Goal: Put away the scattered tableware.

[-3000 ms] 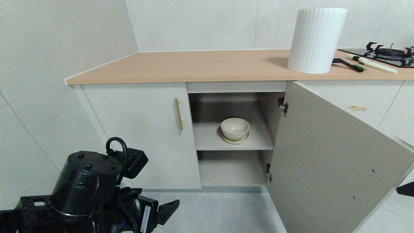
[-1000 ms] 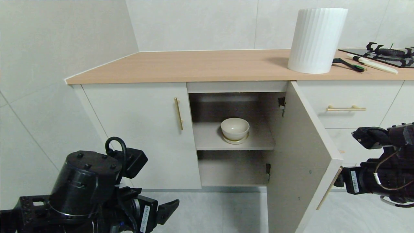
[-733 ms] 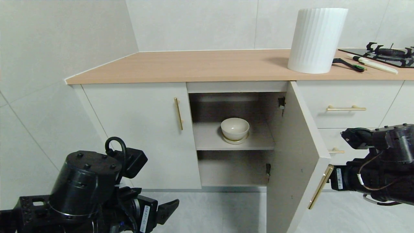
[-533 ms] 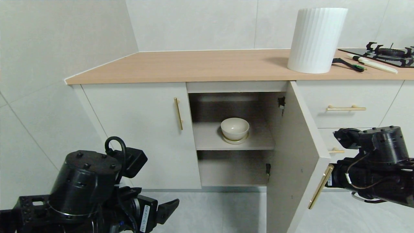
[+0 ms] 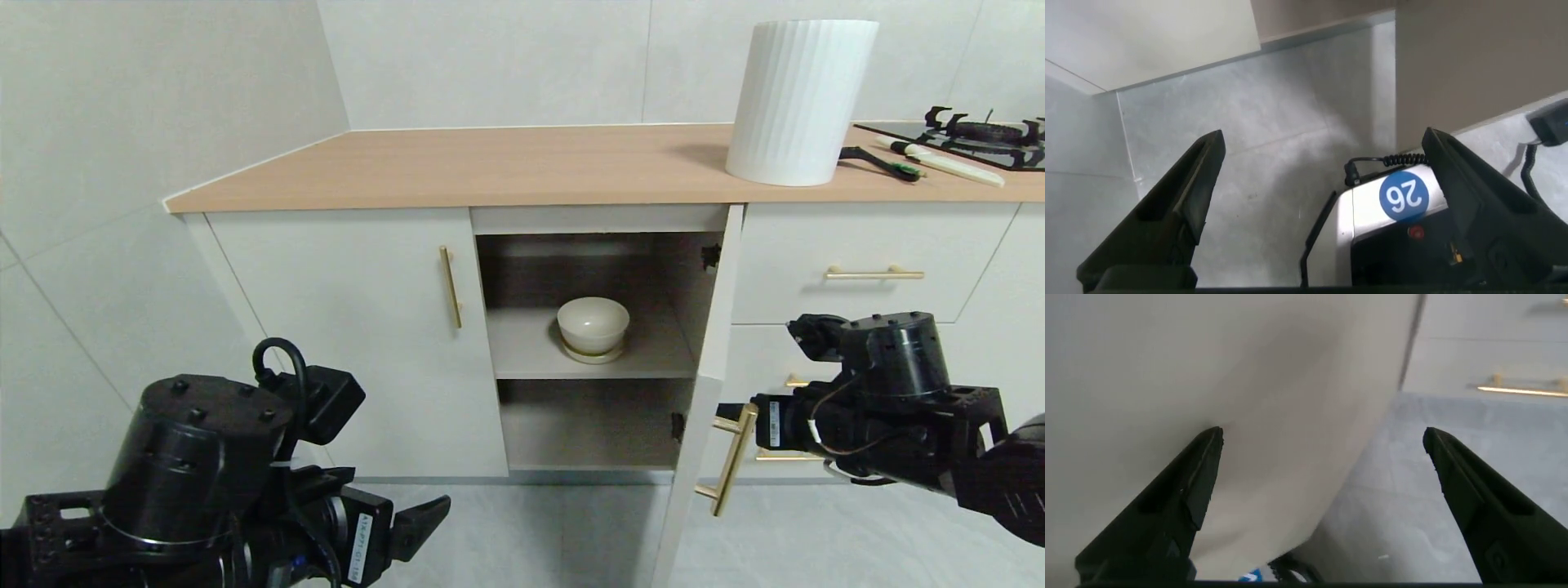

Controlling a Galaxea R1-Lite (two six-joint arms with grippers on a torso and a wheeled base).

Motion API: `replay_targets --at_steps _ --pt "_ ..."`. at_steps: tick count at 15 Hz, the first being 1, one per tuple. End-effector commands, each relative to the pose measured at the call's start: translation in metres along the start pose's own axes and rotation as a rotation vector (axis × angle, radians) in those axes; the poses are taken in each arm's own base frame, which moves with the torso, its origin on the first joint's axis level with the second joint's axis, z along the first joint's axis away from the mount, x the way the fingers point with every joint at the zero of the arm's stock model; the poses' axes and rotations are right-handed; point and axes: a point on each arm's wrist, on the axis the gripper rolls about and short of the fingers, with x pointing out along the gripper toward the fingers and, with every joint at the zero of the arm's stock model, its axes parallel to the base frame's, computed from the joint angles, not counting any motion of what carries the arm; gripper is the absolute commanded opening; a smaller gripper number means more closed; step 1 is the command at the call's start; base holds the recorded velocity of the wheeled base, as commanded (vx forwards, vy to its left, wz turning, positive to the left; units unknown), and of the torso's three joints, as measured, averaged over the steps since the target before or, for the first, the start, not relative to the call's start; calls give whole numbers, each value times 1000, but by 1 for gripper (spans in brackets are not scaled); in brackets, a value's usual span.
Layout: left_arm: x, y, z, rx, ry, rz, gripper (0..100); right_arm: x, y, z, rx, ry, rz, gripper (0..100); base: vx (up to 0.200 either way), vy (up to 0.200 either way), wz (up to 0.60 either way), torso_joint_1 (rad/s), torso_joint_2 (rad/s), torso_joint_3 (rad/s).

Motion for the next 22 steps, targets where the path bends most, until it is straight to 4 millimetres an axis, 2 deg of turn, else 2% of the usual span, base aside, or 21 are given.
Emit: replay_targets --at_steps 1,4,9,14,22 --pt "-1 0 0 -1 -5 0 100 29 8 10 -7 14 5 100 0 0 0 0 0 0" --pt "-1 0 1 -1 -10 18 100 52 13 16 -3 8 8 100 0 0 0 0 0 0" --pt "-1 0 1 -1 -12 24 100 77 13 9 72 1 1 100 0 0 0 0 0 0" --pt "1 1 -1 15 -3 31 100 81 14 11 112 -12 4 100 160 0 0 -2 4 3" --pt "1 1 -1 15 -1 31 100 83 14 10 118 -11 2 100 0 0 0 0 0 0"
